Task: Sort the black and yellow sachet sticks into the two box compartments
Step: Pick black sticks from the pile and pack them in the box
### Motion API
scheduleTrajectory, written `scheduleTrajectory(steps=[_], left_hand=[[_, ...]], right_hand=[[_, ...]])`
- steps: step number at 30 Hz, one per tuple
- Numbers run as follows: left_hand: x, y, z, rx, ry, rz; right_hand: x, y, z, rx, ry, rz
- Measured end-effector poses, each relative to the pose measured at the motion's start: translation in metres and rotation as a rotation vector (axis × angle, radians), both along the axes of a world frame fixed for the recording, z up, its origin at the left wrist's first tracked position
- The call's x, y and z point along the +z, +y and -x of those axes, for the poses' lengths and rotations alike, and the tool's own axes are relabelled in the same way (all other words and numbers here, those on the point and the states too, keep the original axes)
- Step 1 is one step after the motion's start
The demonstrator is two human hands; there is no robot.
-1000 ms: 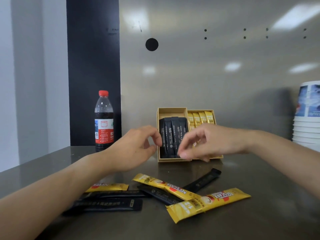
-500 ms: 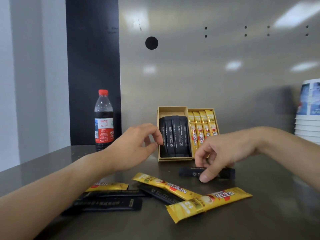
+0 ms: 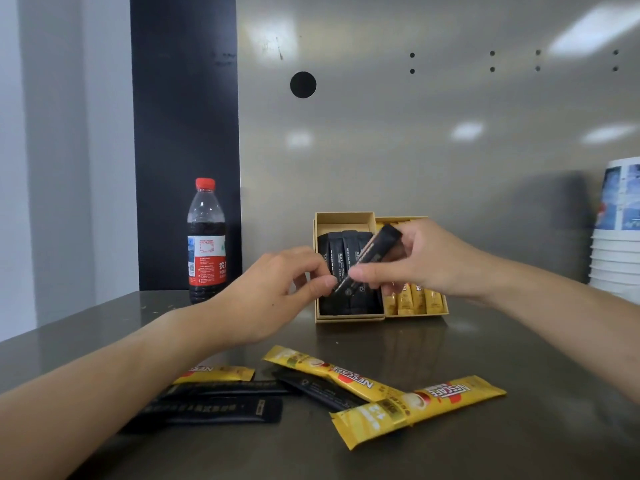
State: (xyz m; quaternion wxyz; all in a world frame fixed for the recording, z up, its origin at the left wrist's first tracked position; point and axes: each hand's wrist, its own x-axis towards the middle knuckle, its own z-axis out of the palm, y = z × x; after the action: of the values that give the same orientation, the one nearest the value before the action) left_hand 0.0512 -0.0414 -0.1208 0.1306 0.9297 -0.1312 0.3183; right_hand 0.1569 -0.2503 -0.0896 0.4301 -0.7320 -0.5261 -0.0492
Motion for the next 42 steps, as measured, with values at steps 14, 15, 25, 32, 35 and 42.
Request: scheduleTrajectory(steps=[14,15,25,32,35,42], left_hand=[[-0.007,0.009,-0.007,0.215,-0.036,-0.071],[-0.008,0.010,-0.008,0.243,-0.024,-0.083],[-0.014,0.009,-0.013,0.278,0.040,-0.096],[-0.015,0.011,-0.016,0.281,0.055,-0.111],[-0.015,0.010,-0.016,0.273,0.060,-0.122],[-0.015,0.010,-0.014,0.278,0.081,-0.146]], right_hand=[[-0.017,0.019,-0.014,-0.152,0.077,-0.116],[-0.017,0.022,-0.014,-0.174,0.048,-0.107],[-0.025,0.046,-0.016,-0.370,-0.214,-0.133],[-0.034,0.047,-0.019,-0.422,-0.433,-0.095],[-0.035,0.047,-0.019,-0.400,-0.519,-0.087],[-0.038,0.049,-0.022,-0.402,-0.591,-0.036]])
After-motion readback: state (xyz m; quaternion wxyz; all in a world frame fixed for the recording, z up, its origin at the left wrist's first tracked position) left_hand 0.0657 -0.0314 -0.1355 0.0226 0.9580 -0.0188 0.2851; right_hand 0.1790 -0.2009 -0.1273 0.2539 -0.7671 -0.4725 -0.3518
